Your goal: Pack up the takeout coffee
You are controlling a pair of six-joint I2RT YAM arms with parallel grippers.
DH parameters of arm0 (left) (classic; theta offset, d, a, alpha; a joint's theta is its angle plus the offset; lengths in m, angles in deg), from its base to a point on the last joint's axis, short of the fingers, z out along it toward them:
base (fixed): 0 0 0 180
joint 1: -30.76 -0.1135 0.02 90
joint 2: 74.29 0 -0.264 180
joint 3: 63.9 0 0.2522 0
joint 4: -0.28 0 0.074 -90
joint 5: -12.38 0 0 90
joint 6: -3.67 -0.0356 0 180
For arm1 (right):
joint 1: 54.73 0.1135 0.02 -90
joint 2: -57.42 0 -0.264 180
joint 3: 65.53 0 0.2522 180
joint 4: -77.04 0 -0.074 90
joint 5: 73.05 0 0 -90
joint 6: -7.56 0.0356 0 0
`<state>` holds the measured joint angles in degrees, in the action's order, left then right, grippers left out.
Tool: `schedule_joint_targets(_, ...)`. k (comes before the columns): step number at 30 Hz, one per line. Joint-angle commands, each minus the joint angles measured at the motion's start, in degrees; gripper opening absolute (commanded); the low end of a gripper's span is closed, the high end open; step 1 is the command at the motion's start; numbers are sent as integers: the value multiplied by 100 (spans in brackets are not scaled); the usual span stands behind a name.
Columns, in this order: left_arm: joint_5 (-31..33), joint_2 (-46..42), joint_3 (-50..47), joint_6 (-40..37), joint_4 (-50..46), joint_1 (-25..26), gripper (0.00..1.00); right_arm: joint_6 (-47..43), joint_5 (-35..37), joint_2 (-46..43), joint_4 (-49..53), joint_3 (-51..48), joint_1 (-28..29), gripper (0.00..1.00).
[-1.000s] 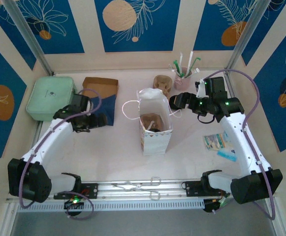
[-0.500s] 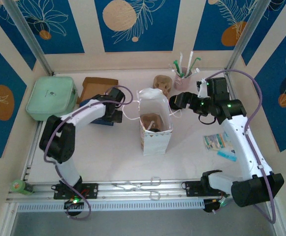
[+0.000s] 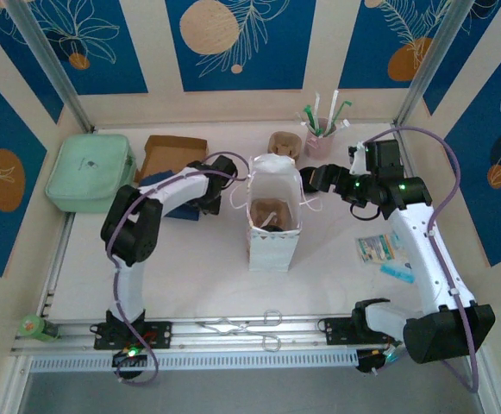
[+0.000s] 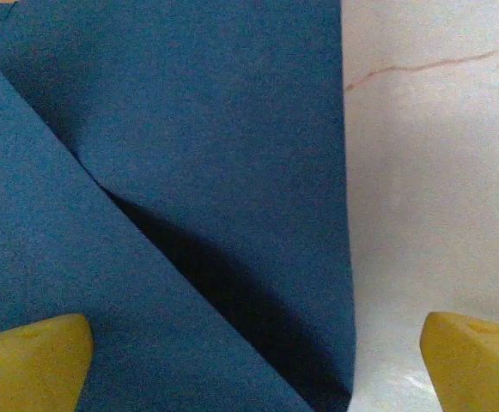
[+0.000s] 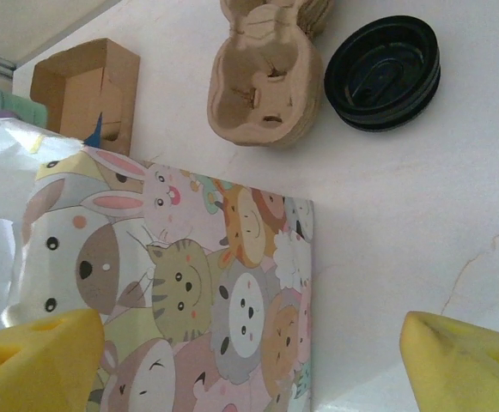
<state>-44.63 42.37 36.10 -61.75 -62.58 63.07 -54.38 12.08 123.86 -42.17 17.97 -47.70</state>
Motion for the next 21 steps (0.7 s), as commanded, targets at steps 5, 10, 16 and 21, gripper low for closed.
schedule_joint_targets(5,152,212,136,-170,-91,82,88,-54,-217,-104,-128,-118,-73,89)
schedule_joint_targets(10,128,248,60,-259,84,82,77,-63,-226,-131,-136,-127,-103,89)
schedule_joint_targets(16,120,223,-104,-378,358,82,66,-46,-243,-175,-168,-170,-127,89)
schedule_joint_targets(21,215,199,-137,-545,556,82,61,-45,-289,-181,-191,-188,-139,89)
